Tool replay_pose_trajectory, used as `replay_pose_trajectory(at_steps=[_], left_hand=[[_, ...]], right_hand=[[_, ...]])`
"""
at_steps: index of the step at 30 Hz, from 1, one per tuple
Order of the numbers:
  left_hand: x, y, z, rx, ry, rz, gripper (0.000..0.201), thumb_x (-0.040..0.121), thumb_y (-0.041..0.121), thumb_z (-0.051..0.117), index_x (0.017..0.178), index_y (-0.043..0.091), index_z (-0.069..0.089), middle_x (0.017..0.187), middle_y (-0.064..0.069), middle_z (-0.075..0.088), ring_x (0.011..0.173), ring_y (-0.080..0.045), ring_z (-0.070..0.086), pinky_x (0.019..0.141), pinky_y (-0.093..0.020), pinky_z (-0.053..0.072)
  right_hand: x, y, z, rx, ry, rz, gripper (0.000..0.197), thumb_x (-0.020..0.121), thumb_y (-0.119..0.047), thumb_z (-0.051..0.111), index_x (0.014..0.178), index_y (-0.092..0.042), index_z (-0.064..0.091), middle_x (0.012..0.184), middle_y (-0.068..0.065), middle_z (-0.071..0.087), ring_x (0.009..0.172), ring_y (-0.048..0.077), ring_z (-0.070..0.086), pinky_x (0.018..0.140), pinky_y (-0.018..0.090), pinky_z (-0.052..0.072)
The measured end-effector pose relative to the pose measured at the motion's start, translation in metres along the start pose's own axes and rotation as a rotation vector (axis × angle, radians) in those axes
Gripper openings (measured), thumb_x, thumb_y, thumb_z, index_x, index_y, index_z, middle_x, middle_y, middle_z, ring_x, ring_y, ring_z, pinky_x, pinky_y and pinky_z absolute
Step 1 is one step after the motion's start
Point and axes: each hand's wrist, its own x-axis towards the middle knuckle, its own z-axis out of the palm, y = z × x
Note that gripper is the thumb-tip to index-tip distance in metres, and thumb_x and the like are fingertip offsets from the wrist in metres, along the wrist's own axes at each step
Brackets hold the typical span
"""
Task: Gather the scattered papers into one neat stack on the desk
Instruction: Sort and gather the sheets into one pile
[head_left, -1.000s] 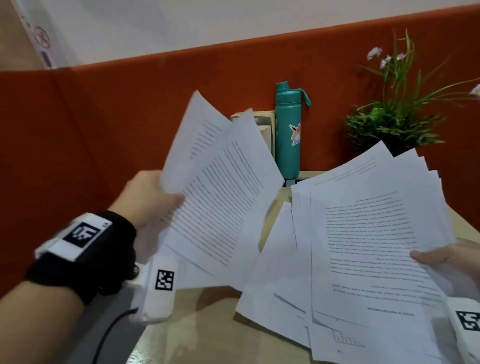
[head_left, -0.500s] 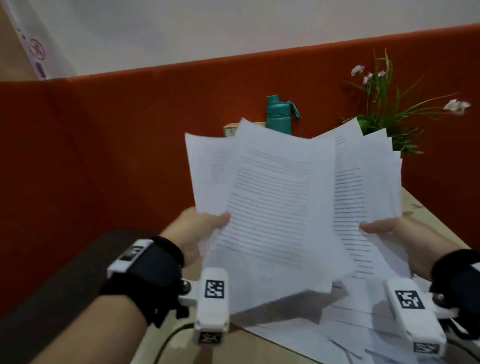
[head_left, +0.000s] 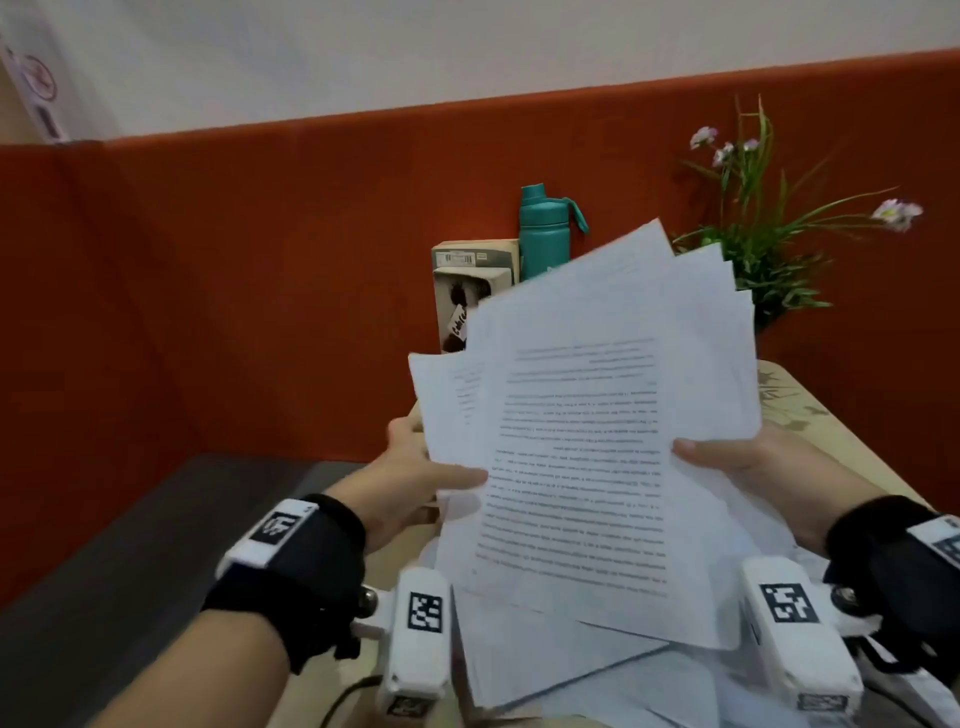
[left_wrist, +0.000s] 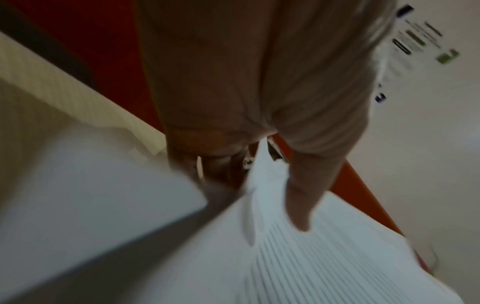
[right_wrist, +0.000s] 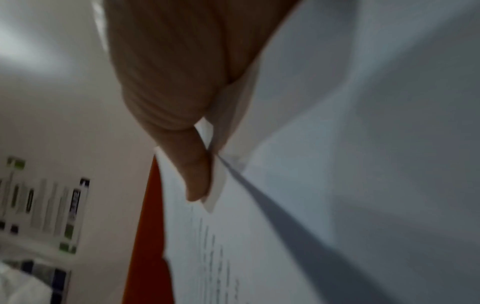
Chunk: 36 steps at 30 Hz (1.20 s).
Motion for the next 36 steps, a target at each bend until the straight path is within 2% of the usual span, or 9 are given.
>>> replay_pose_trajectory(at_steps=[5,10,13,17,19,22,28,32,36], left_hand=[[-0.002,0.0,-0.004,-0.084,-0.201,0.036,0.065,0.082,0.018,0.07,0.142,0.023,0.044,0.131,-0.007,0.066,0.116,-0.028,0.065,0.094,-0.04,0.055],[-0.001,-0.001,-0.002,-0.2,-0.253,0.08,0.058,0.068,0.016,0.081,0.123,0.012,0.064,0.116,-0.015,0.073,0.1,-0.032,0.072,0.077,-0.039,0.062],[-0.003,-0.008,-0.008,-0.17,-0.253,0.114,0.085,0.04,0.016,0.094,0.119,0.008,0.065,0.112,-0.018,0.074,0.095,-0.034,0.074,0.068,-0.037,0.062],[-0.011,-0.021,-0.05,-0.254,-0.183,0.102,0.101,0.022,0.018,0.098,0.117,0.003,0.066,0.114,-0.024,0.072,0.095,-0.039,0.072,0.07,-0.045,0.061],[-0.015,-0.031,-0.071,-0.295,-0.185,0.026,0.102,0.023,0.015,0.099,0.118,0.001,0.066,0.116,-0.028,0.069,0.096,-0.045,0.07,0.075,-0.054,0.058],[-0.017,-0.042,-0.076,-0.273,-0.185,-0.065,0.106,0.027,0.01,0.098,0.127,0.003,0.061,0.121,-0.029,0.066,0.102,-0.048,0.067,0.081,-0.059,0.055],[-0.02,-0.032,-0.047,-0.252,-0.23,-0.158,0.104,0.018,0.0,0.097,0.117,0.007,0.064,0.114,-0.029,0.07,0.094,-0.049,0.07,0.072,-0.059,0.058],[-0.019,-0.03,-0.061,-0.222,-0.186,-0.156,0.108,0.029,0.002,0.097,0.129,0.006,0.058,0.124,-0.029,0.065,0.111,-0.05,0.062,0.096,-0.067,0.043],[-0.017,-0.027,-0.055,-0.212,-0.213,-0.176,0.11,0.025,0.003,0.097,0.128,0.003,0.058,0.121,-0.029,0.066,0.104,-0.049,0.066,0.085,-0.061,0.053]], right_hand=[[-0.001,-0.004,0.021,0.105,-0.051,0.004,0.049,0.071,-0.008,0.064,0.12,-0.005,0.065,0.113,0.013,0.074,0.101,0.033,0.071,0.088,0.043,0.056],[0.004,-0.01,0.029,0.109,-0.018,-0.018,0.041,0.082,-0.004,0.063,0.122,-0.006,0.064,0.118,0.016,0.071,0.107,0.036,0.068,0.097,0.048,0.05],[0.006,-0.015,0.031,-0.066,0.026,0.037,0.031,0.092,-0.034,0.057,0.117,-0.018,0.066,0.118,0.004,0.072,0.104,0.025,0.069,0.097,0.04,0.051],[-0.007,-0.022,-0.016,-0.731,0.242,0.398,0.059,0.085,-0.07,0.042,0.109,-0.017,0.055,0.106,0.004,0.06,0.089,0.023,0.059,0.073,0.03,0.045],[-0.019,-0.02,-0.04,-0.946,0.262,0.575,0.055,0.083,-0.062,0.056,0.099,-0.009,0.059,0.086,0.005,0.055,0.071,0.02,0.05,0.063,0.026,0.038],[-0.022,-0.007,-0.044,-0.957,0.199,0.693,0.058,0.079,-0.04,0.074,0.119,-0.001,0.061,0.096,0.007,0.055,0.071,0.017,0.05,0.062,0.027,0.039],[-0.006,0.001,-0.022,-1.063,0.161,0.683,0.048,0.085,-0.03,0.07,0.124,-0.003,0.061,0.119,0.009,0.062,0.104,0.025,0.058,0.077,0.026,0.042],[0.004,0.002,-0.041,-0.749,0.233,0.622,0.046,0.085,-0.003,0.065,0.129,0.005,0.055,0.128,0.018,0.058,0.098,0.022,0.049,0.082,0.032,0.048],[0.016,0.012,-0.028,-0.584,0.272,0.578,0.039,0.083,-0.002,0.065,0.122,0.001,0.06,0.13,0.015,0.059,0.101,0.029,0.06,0.085,0.031,0.056]])
